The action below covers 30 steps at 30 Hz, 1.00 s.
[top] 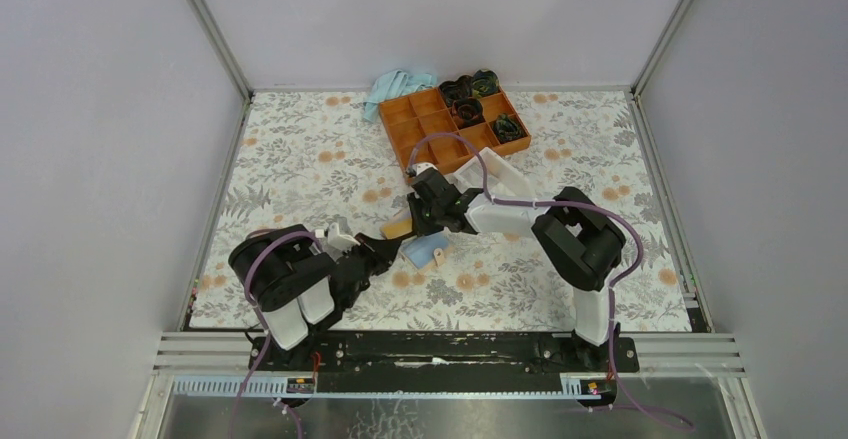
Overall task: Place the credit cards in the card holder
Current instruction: Pick up the credit card from the card holder.
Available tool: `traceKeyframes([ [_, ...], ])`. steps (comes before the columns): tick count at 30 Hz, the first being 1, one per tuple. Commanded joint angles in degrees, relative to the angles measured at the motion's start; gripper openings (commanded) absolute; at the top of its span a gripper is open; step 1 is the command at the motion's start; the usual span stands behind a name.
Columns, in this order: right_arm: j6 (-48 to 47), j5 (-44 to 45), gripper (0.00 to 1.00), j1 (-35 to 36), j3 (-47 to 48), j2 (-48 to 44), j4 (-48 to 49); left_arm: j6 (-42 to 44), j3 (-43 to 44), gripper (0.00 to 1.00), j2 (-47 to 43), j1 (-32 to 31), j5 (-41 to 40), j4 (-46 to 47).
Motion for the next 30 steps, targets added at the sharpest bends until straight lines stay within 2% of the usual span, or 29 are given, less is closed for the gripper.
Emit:
traceKeyframes([
  [1, 0.09, -0.26, 0.25, -0.09, -2.01, -0.65, -3.05, 1.84, -6.41, 0.10, 0.10, 0.32, -1.61, 5.91],
  [4, 0.02, 0.12, 0.25, -0.10, -2.06, -1.47, -3.22, 2.19, -6.42, 0.01, -0.01, 0.31, -1.68, 5.99],
  [7, -0.09, 0.56, 0.26, -0.07, -2.41, -2.94, -2.92, 2.72, -6.59, 0.01, -0.65, 0.29, -1.75, 6.08],
  [12, -0.13, 1.14, 0.41, -0.09, -3.03, -7.36, -2.42, 3.30, -7.50, 0.00, -2.71, 0.26, -2.24, 5.93],
  [18, 1.36, 0.80, 0.44, -0.04, -5.22, -13.82, -0.17, 3.65, -8.04, 0.00, -8.30, 0.30, -2.86, 2.55],
  [23, 5.12, -0.36, 0.45, -0.04, -10.46, -20.63, 6.08, 4.36, -6.61, 0.00, -18.34, 0.29, -3.47, -7.49],
  [30, 16.00, -4.13, 0.46, -0.08, -22.10, -27.57, 21.32, 3.34, -4.11, 0.00, -39.61, 0.23, -6.29, -30.15],
])
